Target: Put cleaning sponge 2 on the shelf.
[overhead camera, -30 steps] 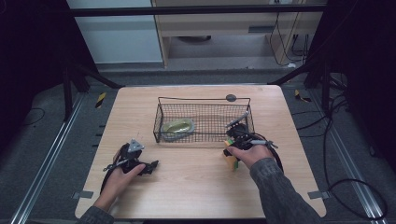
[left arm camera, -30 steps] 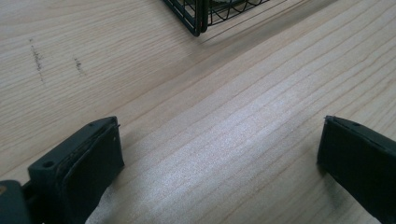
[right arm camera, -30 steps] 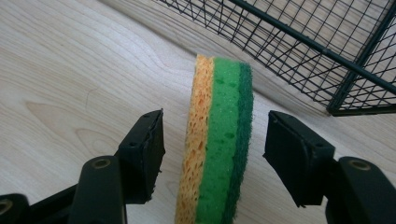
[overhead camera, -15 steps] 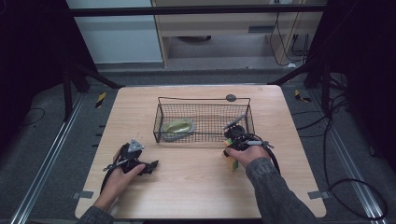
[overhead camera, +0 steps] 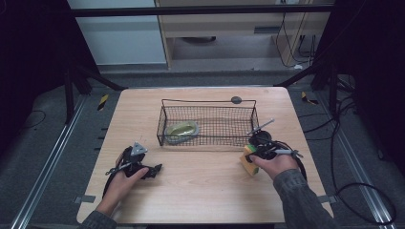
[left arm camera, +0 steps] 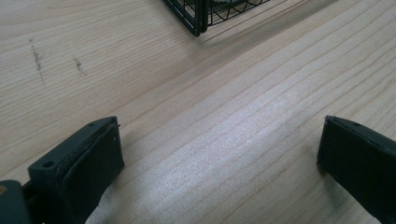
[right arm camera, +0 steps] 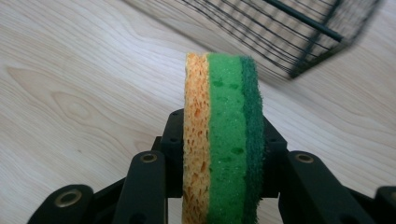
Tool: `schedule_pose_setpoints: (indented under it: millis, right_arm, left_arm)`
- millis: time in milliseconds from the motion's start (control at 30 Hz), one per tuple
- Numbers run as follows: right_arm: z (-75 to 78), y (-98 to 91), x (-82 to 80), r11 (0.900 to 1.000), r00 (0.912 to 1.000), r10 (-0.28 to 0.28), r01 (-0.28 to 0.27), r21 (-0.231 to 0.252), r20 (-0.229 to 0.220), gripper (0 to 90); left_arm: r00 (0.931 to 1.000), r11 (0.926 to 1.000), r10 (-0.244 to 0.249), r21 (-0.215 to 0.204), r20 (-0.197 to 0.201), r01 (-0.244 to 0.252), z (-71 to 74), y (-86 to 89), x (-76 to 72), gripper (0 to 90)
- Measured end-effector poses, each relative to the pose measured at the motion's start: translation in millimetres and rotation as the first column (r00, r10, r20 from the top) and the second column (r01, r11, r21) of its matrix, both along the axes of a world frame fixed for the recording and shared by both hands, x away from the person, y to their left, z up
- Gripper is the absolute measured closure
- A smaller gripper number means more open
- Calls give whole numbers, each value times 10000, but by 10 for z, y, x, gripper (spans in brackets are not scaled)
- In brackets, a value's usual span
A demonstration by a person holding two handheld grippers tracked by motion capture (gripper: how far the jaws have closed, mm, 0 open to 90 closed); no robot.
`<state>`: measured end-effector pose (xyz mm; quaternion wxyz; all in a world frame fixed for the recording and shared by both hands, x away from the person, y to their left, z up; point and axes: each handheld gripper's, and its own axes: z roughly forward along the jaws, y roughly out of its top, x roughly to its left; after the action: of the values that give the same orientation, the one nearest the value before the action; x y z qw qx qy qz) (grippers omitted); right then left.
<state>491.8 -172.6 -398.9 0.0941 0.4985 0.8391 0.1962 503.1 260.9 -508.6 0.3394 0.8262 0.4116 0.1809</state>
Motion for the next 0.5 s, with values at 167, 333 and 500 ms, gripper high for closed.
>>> schedule_pose_setpoints:
  millis: [167,333,500]
  right_arm:
    - [58,-350,-38,9995,9991,-226,235,-233,364,641]
    - [108,-547,2,9983,9971,-364,394,-438,667,641]
    - [266,-791,187,9954,9894,-512,615,-730,1356,643]
  left_arm:
    - [10000,10000,-1,2,2,1,0,0,0,0]
    - [10000,10000,1,1,1,-1,0,0,0,0]
    - [10000,10000,2,0,1,-2,0,0,0,0]
